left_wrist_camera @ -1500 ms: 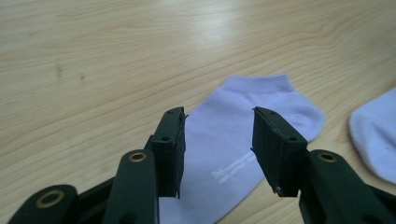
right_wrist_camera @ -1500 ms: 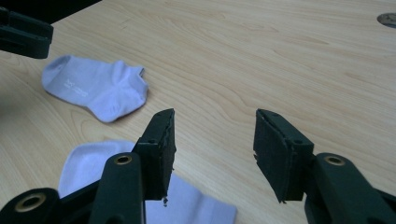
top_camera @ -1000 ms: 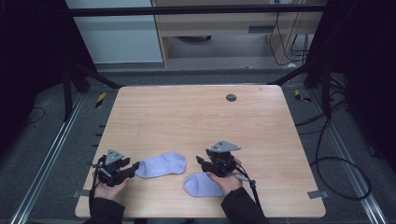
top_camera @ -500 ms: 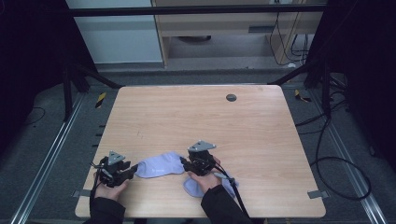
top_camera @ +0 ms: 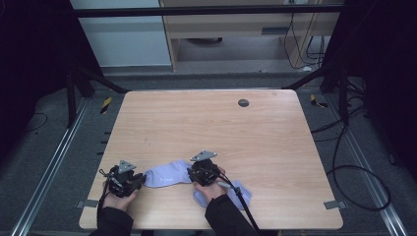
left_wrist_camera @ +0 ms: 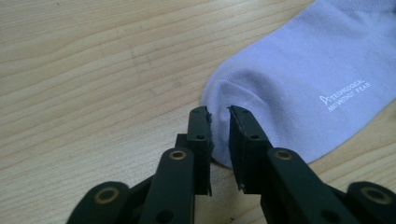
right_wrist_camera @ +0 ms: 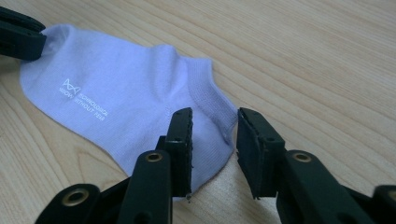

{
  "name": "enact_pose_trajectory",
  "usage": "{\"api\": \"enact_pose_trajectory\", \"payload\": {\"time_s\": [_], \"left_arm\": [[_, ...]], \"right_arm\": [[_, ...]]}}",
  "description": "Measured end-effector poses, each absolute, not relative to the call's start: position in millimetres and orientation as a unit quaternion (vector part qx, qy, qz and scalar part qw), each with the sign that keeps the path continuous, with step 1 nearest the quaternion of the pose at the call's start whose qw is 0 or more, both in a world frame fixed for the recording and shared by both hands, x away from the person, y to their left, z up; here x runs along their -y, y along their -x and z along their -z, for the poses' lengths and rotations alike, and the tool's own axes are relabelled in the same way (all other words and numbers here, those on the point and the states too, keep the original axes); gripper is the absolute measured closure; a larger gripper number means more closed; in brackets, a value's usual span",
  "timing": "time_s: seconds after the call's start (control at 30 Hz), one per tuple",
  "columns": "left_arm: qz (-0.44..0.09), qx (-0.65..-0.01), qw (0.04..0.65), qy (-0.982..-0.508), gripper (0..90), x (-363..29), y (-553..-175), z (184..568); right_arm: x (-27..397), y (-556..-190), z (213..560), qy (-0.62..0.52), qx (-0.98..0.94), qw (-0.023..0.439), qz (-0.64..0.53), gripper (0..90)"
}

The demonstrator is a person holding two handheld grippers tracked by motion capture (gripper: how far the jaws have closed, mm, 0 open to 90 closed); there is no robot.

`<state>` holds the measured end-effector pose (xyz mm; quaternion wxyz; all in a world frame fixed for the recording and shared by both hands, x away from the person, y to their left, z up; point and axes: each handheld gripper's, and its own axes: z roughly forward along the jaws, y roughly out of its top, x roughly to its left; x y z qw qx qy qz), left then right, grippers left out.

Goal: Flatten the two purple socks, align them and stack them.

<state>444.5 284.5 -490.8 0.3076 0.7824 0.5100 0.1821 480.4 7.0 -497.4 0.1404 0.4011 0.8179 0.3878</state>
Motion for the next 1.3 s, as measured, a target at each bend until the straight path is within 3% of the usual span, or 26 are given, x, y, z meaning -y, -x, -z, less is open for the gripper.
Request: {"api": "enact_pose_trajectory", "payload": {"time_s": [0.13, 0.33, 0.8, 1.3], "left_arm": [[-0.176, -0.513, 0.306, -0.783, 86.0, -283, -445, 490], [-0.174, -0.513, 0.307, -0.782, 87.2, -283, -445, 489], [-0.183, -0.498, 0.370, -0.762, 87.4, -281, -433, 461], [-0.188, -0.459, 0.394, -0.774, 87.3, -240, -422, 438]], "right_arm": [[-8, -479, 501, -0.396, -0.826, 0.148, -0.374, 78.1], [-10, -477, 500, -0.400, -0.826, 0.143, -0.370, 88.5], [3, -465, 470, -0.389, -0.810, 0.133, -0.418, 89.5], [50, -449, 440, -0.385, -0.803, 0.152, -0.429, 89.6]]}}
